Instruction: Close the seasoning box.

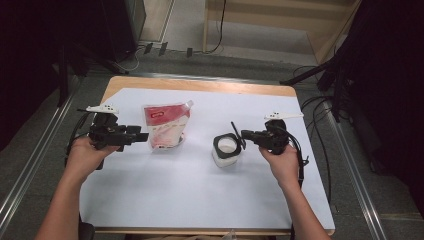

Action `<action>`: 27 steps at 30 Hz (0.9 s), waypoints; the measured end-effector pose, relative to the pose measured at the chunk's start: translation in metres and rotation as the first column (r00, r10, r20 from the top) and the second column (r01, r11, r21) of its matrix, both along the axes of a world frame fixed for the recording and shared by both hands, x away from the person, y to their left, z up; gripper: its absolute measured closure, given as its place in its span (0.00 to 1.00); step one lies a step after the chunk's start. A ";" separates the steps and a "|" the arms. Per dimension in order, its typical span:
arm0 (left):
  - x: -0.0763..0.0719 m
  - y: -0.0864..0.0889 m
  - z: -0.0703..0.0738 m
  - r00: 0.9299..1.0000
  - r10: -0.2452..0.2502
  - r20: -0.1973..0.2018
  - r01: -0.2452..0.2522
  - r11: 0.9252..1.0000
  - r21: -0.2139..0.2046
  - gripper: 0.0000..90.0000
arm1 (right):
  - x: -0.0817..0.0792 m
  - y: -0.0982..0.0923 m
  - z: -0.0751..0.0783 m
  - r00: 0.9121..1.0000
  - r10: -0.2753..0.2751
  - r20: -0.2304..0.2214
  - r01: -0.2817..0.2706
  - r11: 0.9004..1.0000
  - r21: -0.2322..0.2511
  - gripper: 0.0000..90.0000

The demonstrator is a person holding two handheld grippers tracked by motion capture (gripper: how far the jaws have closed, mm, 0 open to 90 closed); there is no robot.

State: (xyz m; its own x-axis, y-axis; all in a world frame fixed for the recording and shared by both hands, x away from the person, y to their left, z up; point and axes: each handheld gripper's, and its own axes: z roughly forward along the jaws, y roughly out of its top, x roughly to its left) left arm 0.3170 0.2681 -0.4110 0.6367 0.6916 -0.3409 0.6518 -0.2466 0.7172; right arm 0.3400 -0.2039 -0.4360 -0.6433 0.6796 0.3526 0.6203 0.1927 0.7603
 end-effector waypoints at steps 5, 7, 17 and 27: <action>0.000 0.000 0.000 1.000 0.000 -0.002 0.000 1.000 0.007 0.51 | -0.002 0.005 0.000 1.000 0.016 0.005 -0.016 1.000 -0.016 1.00; 0.000 0.000 -0.001 1.000 0.004 0.000 -0.004 1.000 0.006 0.51 | -0.002 0.007 0.000 1.000 0.020 0.006 -0.020 0.999 -0.025 1.00; 0.000 0.001 -0.001 1.000 0.003 -0.007 -0.003 1.000 0.013 0.51 | -0.006 0.023 -0.002 0.997 0.071 0.016 -0.070 0.994 -0.079 0.99; 0.000 0.000 -0.003 1.000 0.006 -0.010 -0.006 1.000 0.024 0.50 | -0.008 0.028 -0.003 0.995 0.094 0.037 -0.090 0.991 -0.101 0.90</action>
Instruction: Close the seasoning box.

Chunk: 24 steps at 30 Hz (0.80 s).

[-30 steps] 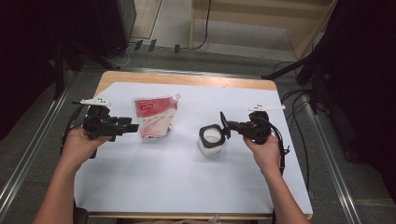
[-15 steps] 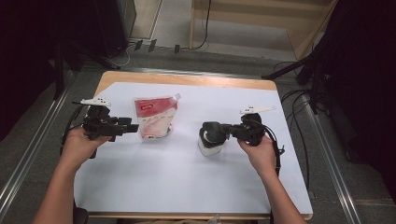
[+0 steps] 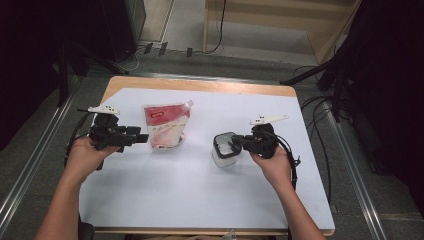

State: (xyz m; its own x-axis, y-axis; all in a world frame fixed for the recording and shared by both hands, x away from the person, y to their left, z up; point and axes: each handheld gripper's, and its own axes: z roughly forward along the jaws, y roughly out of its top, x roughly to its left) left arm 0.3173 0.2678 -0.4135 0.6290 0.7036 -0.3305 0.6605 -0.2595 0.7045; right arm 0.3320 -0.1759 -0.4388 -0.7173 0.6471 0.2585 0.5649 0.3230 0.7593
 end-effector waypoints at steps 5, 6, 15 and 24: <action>0.000 0.000 -0.001 1.000 -0.001 0.001 0.001 1.000 0.021 0.49 | -0.002 -0.002 0.002 1.000 0.000 0.029 0.000 1.000 -0.002 0.80; 0.000 -0.001 -0.001 1.000 -0.003 -0.003 0.004 1.000 0.030 0.49 | -0.002 -0.002 0.002 0.999 0.002 0.033 -0.002 1.000 0.003 0.78; 0.000 -0.002 -0.002 1.000 -0.004 -0.005 0.005 1.000 0.031 0.48 | -0.004 -0.015 0.002 0.996 -0.029 0.085 0.030 1.000 -0.004 0.58; 0.000 -0.003 -0.003 1.000 -0.016 -0.004 0.016 0.999 0.043 0.48 | -0.004 -0.034 0.000 0.991 -0.063 0.115 0.063 0.998 0.008 0.47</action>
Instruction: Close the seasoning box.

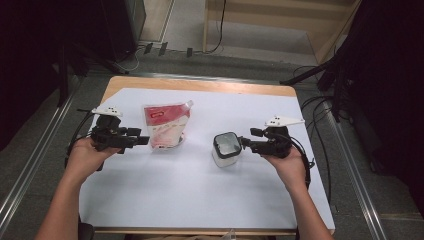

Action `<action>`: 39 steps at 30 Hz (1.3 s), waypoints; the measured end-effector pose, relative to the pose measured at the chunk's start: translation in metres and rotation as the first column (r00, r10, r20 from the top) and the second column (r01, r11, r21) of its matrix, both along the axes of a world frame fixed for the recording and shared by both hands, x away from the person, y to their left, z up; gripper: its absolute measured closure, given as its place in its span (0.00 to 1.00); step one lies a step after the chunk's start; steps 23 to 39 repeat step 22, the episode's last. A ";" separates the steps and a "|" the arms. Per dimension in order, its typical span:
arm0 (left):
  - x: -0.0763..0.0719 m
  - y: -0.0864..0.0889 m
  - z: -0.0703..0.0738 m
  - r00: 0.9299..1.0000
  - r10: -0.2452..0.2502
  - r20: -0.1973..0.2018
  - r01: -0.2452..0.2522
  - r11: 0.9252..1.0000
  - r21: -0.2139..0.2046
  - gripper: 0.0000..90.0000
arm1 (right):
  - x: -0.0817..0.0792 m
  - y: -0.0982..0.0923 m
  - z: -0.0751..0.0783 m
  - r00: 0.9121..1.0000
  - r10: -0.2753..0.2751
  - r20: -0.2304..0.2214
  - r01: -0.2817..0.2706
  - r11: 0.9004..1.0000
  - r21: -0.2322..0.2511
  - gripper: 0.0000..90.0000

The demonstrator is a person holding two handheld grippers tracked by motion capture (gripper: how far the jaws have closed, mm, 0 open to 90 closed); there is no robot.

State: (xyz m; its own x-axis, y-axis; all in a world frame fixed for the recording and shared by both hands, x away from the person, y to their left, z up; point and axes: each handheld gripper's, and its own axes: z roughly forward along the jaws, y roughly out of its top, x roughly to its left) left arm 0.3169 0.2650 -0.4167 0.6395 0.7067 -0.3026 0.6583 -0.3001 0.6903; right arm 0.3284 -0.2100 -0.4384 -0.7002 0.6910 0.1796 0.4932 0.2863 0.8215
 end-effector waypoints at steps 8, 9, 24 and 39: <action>0.000 0.001 -0.001 1.000 -0.002 -0.005 0.002 1.000 -0.004 0.48 | 0.001 -0.024 -0.006 0.999 -0.052 0.014 0.052 0.999 0.005 0.39; 0.000 0.001 -0.001 1.000 -0.007 -0.003 0.007 1.000 -0.004 0.48 | 0.001 -0.027 -0.008 0.998 -0.058 0.020 0.057 0.998 0.016 0.39; 0.002 0.005 -0.010 1.000 0.001 -0.018 -0.001 1.000 0.003 0.48 | 0.008 -0.052 -0.026 0.989 -0.139 -0.039 0.140 0.990 0.015 0.33; 0.002 0.005 -0.010 1.000 0.001 -0.018 -0.001 1.000 0.003 0.48 | 0.008 -0.052 -0.026 0.989 -0.139 -0.039 0.140 0.990 0.015 0.33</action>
